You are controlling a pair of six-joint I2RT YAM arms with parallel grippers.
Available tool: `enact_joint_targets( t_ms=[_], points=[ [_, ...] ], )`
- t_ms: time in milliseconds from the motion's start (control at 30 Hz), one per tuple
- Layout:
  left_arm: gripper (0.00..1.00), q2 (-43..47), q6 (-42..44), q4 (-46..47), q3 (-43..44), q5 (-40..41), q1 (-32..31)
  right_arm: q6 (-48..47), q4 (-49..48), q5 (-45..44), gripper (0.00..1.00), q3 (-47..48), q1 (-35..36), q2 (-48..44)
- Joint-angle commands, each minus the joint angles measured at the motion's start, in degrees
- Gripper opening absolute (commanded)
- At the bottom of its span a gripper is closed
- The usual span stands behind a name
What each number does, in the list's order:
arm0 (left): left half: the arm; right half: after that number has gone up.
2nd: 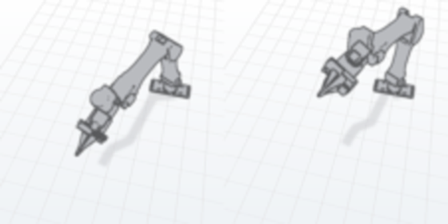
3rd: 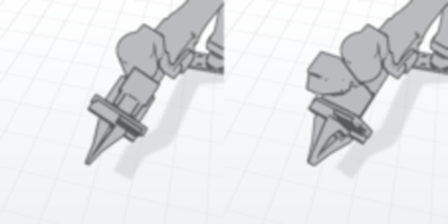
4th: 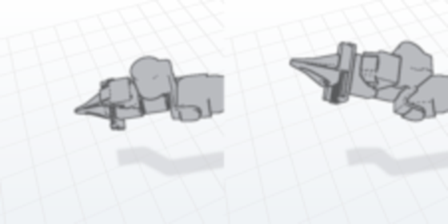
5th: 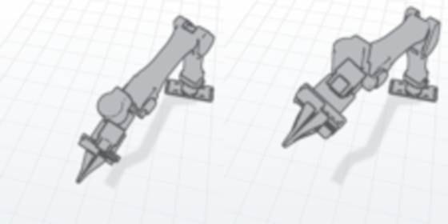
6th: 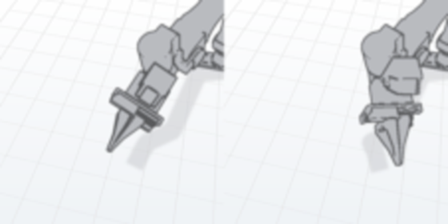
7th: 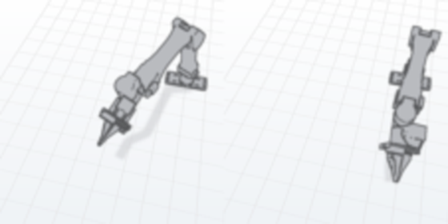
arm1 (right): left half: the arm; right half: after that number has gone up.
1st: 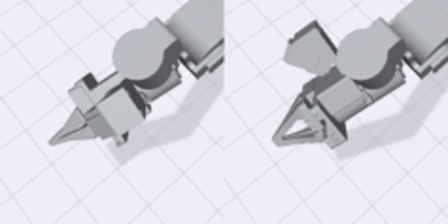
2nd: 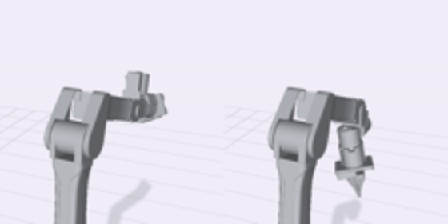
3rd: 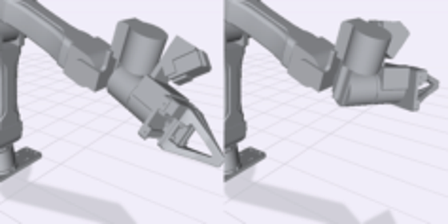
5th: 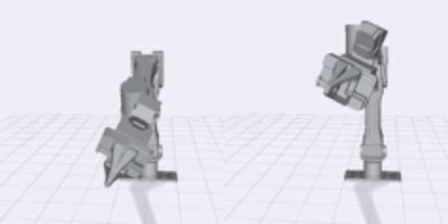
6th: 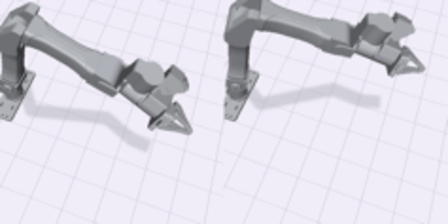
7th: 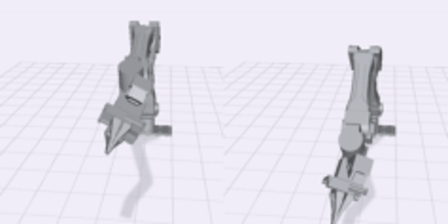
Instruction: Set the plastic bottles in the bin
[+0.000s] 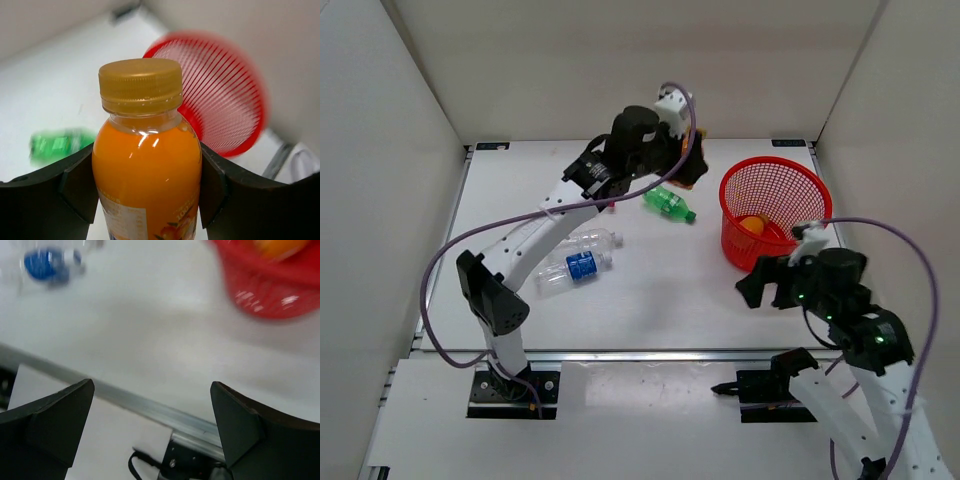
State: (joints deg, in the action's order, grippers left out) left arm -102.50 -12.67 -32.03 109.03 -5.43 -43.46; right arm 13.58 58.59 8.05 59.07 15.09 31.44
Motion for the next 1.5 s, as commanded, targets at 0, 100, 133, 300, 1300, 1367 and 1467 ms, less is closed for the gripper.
enact_joint_targets(
  t_ms=[0, 100, 133, 300, 1300, 1367, 1467],
  points=[
    [0.61, -4.2, -2.2, 7.4, 12.9, 0.2, -5.3, 4.9, -4.7, 8.7, 0.99, -9.4, 7.8, 0.6],
    [0.63, -10.2, -4.4, 12.8, 17.9, -0.9, -7.5, 10.0, -10.8, 5.9, 0.99, -17.0, 18.0, -1.7],
    [0.64, -11.2, -4.8, 14.5, 18.8, -0.7, -8.6, 12.3, -12.6, 2.5, 1.00, -18.9, 22.7, -2.7],
    [0.74, -24.0, -5.2, 17.3, 30.1, 0.6, -12.4, 15.9, -17.7, -6.0, 0.99, -22.2, 38.0, -4.9],
    [0.99, 38.5, -11.4, -10.8, -42.5, 13.8, 16.0, -5.7, -28.7, -0.1, 0.99, -3.3, 27.6, 30.5],
    [0.99, 42.5, -10.5, -18.6, -46.4, 21.5, 18.4, -5.8, -31.7, 2.4, 0.99, -0.2, 23.1, 37.4],
    [0.99, 46.1, -8.3, -23.9, -51.2, 24.2, 21.0, -7.3, -31.7, 3.5, 0.98, 11.8, 19.0, 49.6]
  ],
)
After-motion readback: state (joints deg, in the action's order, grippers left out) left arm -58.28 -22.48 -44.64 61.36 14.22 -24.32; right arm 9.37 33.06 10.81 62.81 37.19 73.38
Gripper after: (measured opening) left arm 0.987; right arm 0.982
